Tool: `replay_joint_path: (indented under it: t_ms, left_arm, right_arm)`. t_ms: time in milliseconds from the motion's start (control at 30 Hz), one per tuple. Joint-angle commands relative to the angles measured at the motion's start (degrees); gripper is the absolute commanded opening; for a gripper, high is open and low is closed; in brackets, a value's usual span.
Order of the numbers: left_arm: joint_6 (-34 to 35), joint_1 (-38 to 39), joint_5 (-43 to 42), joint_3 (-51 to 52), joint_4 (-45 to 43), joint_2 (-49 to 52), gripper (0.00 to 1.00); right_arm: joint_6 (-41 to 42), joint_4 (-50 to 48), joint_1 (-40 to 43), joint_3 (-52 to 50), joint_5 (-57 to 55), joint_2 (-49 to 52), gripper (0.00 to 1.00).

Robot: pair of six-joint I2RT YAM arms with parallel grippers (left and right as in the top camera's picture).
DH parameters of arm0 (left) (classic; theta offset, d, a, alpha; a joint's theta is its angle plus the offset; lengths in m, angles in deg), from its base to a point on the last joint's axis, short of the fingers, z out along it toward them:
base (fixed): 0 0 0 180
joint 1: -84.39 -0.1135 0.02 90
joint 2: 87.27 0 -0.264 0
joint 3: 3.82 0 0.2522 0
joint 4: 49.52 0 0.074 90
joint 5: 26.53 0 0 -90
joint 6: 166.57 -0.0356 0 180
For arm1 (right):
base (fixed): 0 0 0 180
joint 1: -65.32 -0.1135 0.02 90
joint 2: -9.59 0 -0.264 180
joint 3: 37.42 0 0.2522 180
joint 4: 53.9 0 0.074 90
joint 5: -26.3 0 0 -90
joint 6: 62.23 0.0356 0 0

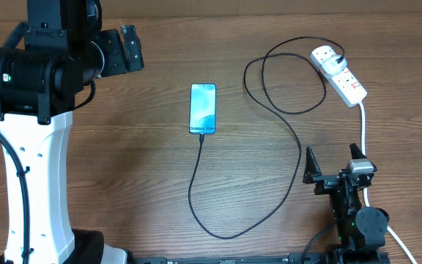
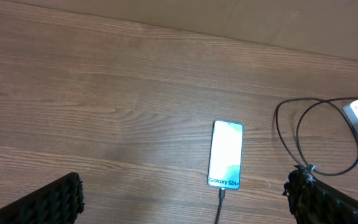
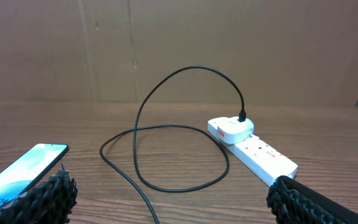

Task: Plug charger to phone and switch on socket

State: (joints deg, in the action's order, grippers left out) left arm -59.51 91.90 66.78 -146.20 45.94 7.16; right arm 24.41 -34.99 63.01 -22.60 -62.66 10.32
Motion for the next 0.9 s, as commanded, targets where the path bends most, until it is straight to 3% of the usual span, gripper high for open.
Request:
replay_joint_path:
  t_ms: [0, 700, 867]
  left_arm:
    - [0.96, 0.28, 0.70, 0.00, 0.02, 0.33, 1.00]
    - [0.28, 0.26, 1.84, 0.11, 2.14, -0.24, 1.00]
    - [-0.07, 0.24, 1.75, 13.40, -4.66, -8.31, 1.00]
  right_arm:
    - [0.33, -0.31, -0.31, -0.59, -0.55, -0.57, 1.00]
    - [0.35, -0.31, -0.31, -0.59, -0.55, -0.57, 1.00]
    - [0.35, -0.31, -0.31, -0.59, -0.55, -0.57, 1.00]
